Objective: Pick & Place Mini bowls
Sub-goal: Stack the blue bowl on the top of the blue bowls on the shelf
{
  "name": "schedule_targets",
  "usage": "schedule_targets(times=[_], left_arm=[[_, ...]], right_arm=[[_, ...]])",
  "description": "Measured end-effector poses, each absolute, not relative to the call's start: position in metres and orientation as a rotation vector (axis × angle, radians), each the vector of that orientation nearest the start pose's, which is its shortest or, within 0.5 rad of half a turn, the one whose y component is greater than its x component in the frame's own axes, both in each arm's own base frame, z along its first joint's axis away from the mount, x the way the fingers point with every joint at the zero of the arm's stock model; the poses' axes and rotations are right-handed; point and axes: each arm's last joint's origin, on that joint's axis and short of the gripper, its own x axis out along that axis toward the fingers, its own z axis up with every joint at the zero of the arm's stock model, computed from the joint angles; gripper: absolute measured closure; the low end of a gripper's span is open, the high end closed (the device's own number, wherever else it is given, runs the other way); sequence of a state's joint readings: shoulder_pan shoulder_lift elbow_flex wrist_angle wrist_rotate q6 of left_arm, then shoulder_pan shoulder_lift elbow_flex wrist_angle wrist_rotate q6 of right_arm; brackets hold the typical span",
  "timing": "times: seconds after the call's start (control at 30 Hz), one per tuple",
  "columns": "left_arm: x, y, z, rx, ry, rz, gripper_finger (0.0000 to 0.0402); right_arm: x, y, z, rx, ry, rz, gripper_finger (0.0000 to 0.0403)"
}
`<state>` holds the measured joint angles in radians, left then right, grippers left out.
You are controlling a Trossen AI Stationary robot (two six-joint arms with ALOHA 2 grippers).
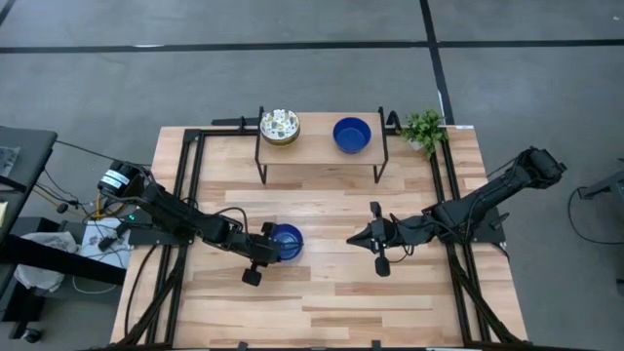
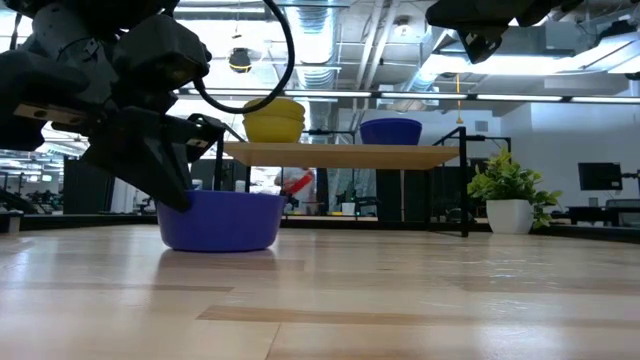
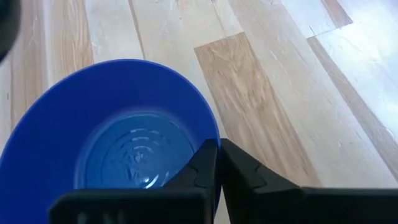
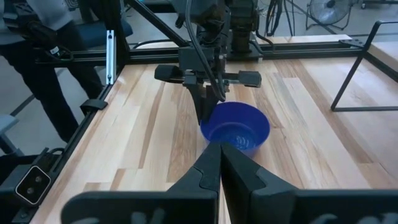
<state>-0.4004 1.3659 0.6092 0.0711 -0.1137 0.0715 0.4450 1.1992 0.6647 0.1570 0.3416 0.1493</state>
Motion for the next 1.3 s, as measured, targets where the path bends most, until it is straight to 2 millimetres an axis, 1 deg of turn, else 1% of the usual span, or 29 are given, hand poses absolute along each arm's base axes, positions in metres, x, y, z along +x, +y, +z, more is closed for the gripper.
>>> schedule_targets(times=[0.3, 0.43, 0.67, 0.83, 1.0, 1.07, 1.2, 1.3], left_arm=[[0.242, -0.099, 0.177, 0.241, 0.648, -0.3, 0.0391], [0.246, -0.101, 0.185, 0.244, 0.621, -0.307, 0.0393], [0.252, -0.108, 0.2, 0.317, 0.551, -0.347, 0.0393], [0.255, -0.112, 0.208, 0.365, 0.478, -0.369, 0.0392], [0.257, -0.112, 0.21, 0.418, 0.443, -0.374, 0.0393], [0.257, -0.112, 0.211, 0.432, 0.427, -0.375, 0.0394], [0.259, -0.11, 0.213, 0.432, 0.404, -0.366, 0.0391], [0.261, -0.107, 0.213, 0.429, 0.407, -0.354, 0.0394]], right_arm=[[0.234, 0.1, 0.241, 0.003, 0.355, 0.073, 0.0401], [0.234, 0.098, 0.241, 0.005, 0.355, 0.066, 0.0401], [0.237, 0.091, 0.241, 0.01, 0.355, 0.038, 0.0401], [0.241, 0.079, 0.241, 0.027, 0.354, -0.015, 0.0401], [0.247, 0.064, 0.244, 0.059, 0.325, -0.077, 0.0401], [0.249, 0.058, 0.245, 0.105, 0.318, -0.092, 0.0401], [0.255, 0.046, 0.254, 0.164, 0.384, -0.013, 0.0401], [0.258, 0.036, 0.265, 0.159, 0.426, -0.049, 0.0401]])
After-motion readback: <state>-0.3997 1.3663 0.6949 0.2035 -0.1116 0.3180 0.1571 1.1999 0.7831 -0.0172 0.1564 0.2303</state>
